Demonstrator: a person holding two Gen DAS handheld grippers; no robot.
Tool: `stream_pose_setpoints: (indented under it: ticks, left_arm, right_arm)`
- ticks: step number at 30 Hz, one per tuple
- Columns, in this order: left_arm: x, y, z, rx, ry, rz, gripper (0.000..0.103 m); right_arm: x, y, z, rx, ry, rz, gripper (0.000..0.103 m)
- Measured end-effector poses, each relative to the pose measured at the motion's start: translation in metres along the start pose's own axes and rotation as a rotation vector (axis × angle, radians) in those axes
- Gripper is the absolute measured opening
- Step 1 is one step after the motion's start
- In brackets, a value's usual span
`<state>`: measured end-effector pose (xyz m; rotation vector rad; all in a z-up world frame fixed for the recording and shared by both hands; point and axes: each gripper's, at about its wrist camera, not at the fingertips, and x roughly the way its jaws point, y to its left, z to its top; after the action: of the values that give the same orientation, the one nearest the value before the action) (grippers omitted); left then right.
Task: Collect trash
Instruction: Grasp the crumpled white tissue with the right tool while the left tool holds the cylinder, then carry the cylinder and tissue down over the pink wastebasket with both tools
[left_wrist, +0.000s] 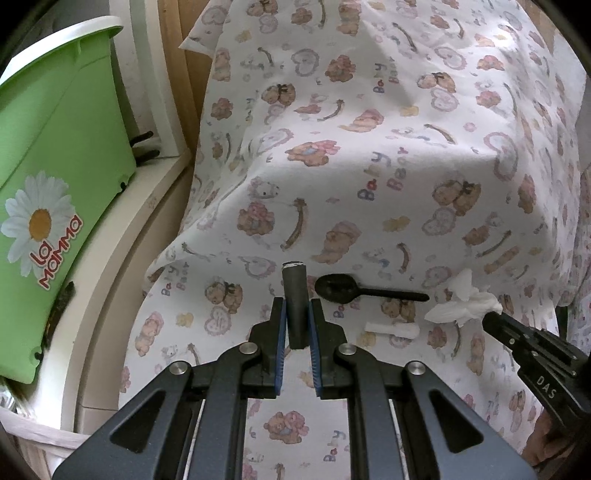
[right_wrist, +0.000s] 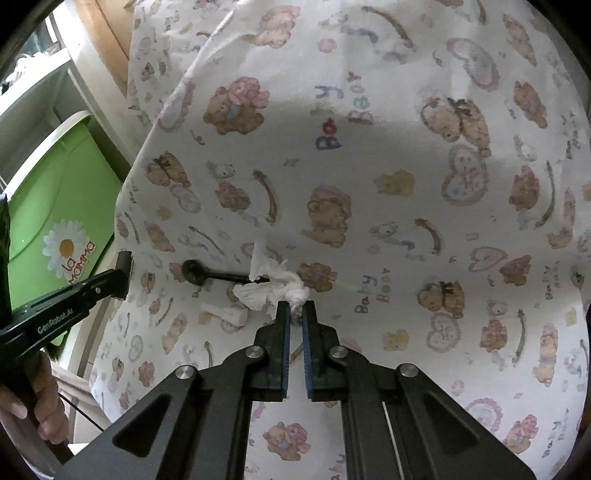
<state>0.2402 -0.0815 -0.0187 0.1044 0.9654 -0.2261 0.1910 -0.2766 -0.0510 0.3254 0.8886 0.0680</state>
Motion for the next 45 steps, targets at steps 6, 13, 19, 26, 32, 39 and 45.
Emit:
stream_pose_setpoints:
  ticks: [6,13,19,26,32,39,45]
  left_arm:
    - [-0.005,0.004,0.001,0.008,-0.015,0.024,0.011]
    - [-0.008,0.008,-0.008,0.009,-0.014,0.042,0.011]
    - [-0.026,0.004,-0.024,0.03,-0.045,0.046,0.011]
    - [-0.05,-0.006,-0.053,0.03,-0.064,0.052,0.011]
    - [-0.086,0.004,-0.079,-0.017,-0.049,0.022,0.011]
    - [-0.137,-0.014,-0.121,0.061,-0.086,-0.022,0.011]
    - [-0.167,-0.028,-0.152,0.133,-0.14,0.056,0.011]
  right_arm:
    - [-0.018,0.0,-0.005,-0.044,-0.028,-0.013,0.007]
    - [-0.034,0.003,-0.014,-0.065,-0.042,-0.024,0.007]
    - [-0.043,0.016,-0.024,-0.123,-0.051,-0.041,0.007]
    - [-0.065,0.032,-0.034,-0.153,-0.07,-0.028,0.007]
    - [-0.11,0.062,-0.056,-0.258,-0.043,0.008,0.007]
    - [-0.166,0.071,-0.098,-0.251,-0.061,0.058,0.007]
    - [-0.206,0.081,-0.138,-0.338,-0.076,0.049,0.007]
